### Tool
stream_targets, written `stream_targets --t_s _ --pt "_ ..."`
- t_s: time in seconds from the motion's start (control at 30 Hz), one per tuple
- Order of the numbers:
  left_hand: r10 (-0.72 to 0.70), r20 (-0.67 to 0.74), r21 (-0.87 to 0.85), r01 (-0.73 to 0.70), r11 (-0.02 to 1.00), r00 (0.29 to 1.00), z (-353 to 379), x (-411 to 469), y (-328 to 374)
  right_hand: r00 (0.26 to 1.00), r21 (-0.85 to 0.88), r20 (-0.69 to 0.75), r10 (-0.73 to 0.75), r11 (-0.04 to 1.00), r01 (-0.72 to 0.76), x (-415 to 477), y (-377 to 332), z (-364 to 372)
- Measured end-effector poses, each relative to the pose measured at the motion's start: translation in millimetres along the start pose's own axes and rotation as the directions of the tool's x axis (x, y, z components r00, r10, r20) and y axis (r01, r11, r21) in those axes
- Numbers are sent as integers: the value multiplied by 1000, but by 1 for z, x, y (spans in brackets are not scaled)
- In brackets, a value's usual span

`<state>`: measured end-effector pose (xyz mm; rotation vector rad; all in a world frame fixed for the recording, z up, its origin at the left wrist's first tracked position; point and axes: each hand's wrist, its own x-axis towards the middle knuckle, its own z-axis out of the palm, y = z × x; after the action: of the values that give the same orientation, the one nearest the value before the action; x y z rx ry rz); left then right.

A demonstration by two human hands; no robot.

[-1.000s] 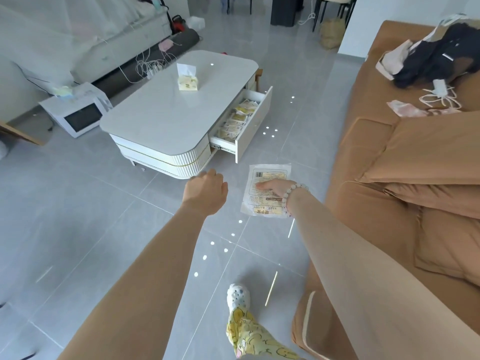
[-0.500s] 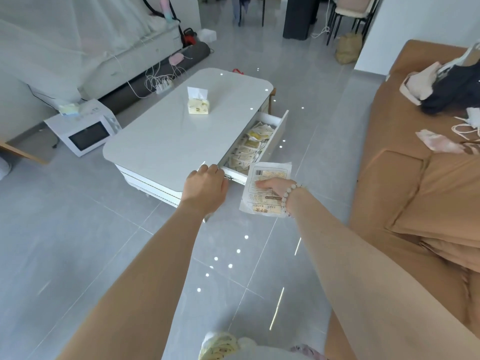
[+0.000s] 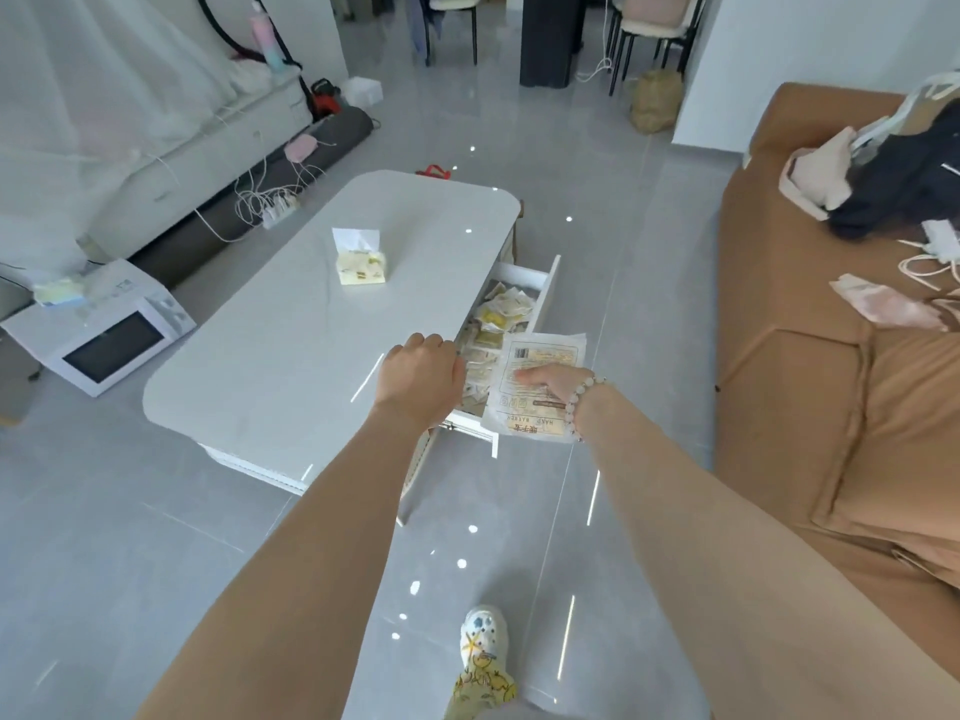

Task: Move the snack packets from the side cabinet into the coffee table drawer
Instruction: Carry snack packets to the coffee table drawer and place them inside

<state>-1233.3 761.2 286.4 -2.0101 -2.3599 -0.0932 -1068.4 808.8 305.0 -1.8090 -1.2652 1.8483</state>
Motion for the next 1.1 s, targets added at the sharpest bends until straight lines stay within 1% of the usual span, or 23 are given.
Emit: stream_targets --t_s 0.1,0.17,0.3,0.4,0.5,0.6,0.7,0.77,0.87,1.03,1.1 --pt "-5 -18 -19 4 1000 1000 0 54 -15 998 80 -66 11 997 -6 32 -40 0" --pt "-4 -12 -19 4 1000 1000 7 85 -23 995 96 -96 28 995 -19 53 -59 -1" --pt "27 59 -35 -25 999 998 26 129 -24 987 69 -129 97 994 -89 87 -69 -12" --pt "86 101 -36 -83 996 991 38 154 -16 977 17 -149 149 989 -149 103 -76 -27" --pt "109 114 -18 -108 994 987 49 184 -9 982 25 -144 118 993 -116 124 -95 -45" --pt "117 125 -9 -117 993 985 58 214 -5 990 -10 -125 62 998 -64 152 -118 -60" --pt "70 134 -16 -68 998 989 68 253 1 995 -8 -73 61 998 -62 196 -139 -74" --pt "39 113 -22 -37 999 993 73 289 12 996 -31 -57 73 997 -75 230 -156 -92" --pt "3 95 -21 -1 1000 996 75 327 24 994 -59 -69 87 994 -91 268 -179 -115" --pt "-125 101 -61 131 990 987 83 413 50 992 -52 -65 113 992 -116 336 -237 -166" --pt "-168 100 -81 176 981 981 89 440 62 989 -79 -65 132 988 -136 360 -254 -183"
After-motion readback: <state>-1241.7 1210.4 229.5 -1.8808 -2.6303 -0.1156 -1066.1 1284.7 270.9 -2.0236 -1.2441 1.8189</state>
